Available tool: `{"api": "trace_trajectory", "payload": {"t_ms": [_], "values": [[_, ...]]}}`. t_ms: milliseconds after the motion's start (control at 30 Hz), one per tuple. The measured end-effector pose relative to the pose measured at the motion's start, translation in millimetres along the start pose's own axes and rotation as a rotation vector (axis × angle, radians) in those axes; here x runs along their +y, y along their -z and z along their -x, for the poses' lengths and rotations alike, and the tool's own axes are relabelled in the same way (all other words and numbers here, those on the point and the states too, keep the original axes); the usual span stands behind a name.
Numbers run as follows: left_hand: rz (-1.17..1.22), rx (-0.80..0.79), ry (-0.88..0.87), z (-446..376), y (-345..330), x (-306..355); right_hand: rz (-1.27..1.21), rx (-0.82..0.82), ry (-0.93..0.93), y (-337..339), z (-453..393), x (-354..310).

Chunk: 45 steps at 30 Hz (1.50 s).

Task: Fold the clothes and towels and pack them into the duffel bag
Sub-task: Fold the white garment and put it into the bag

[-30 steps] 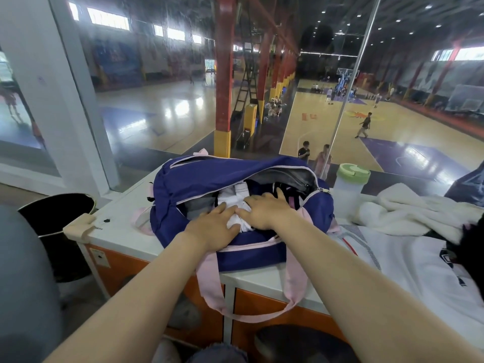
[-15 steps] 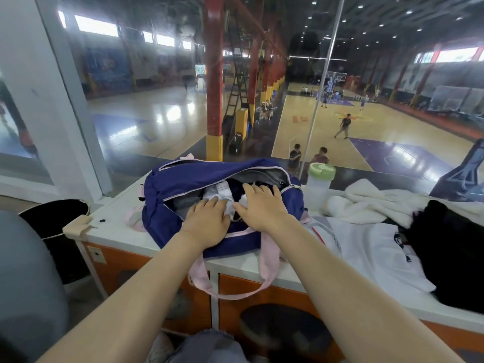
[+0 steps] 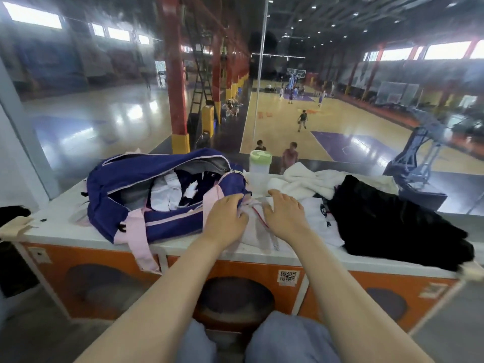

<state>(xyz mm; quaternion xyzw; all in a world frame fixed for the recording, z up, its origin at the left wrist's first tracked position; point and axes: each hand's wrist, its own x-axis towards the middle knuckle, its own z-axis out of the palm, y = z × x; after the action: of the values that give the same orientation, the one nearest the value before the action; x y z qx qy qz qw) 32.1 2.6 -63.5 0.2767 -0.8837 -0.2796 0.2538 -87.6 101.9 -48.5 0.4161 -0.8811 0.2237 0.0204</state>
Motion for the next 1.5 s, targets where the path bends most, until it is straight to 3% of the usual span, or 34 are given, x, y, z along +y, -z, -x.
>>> {"api": "trace_trajectory", "payload": {"t_ms": [133,333,467,667,867,1033,1100,1300,1500], "values": [[0.076,-0.038,0.093,5,-29,16,-0.034,-0.05,-0.087,-4,13,42],[-0.015,-0.057,0.296,1,-46,6,-0.072,-0.071,-0.005,-37,25,61],[-0.057,-0.002,0.332,-2,-47,-6,0.121,-0.012,0.014,-63,34,60],[-0.151,0.066,0.347,-6,-45,-6,0.05,0.064,-0.032,-64,30,58],[0.276,0.004,0.526,-15,-44,-19,0.122,0.019,-0.017,-68,33,59],[1.087,0.023,0.721,-21,-50,-20,0.149,0.02,-0.013,-67,35,59],[1.291,-0.002,0.738,-21,-50,-13,0.137,0.042,-0.012,-67,35,58],[1.112,-0.081,0.546,-17,-58,-1,0.096,0.038,-0.001,-63,37,56],[1.003,0.096,0.506,-13,-76,12,-0.059,-0.053,0.008,-55,37,54]]}}
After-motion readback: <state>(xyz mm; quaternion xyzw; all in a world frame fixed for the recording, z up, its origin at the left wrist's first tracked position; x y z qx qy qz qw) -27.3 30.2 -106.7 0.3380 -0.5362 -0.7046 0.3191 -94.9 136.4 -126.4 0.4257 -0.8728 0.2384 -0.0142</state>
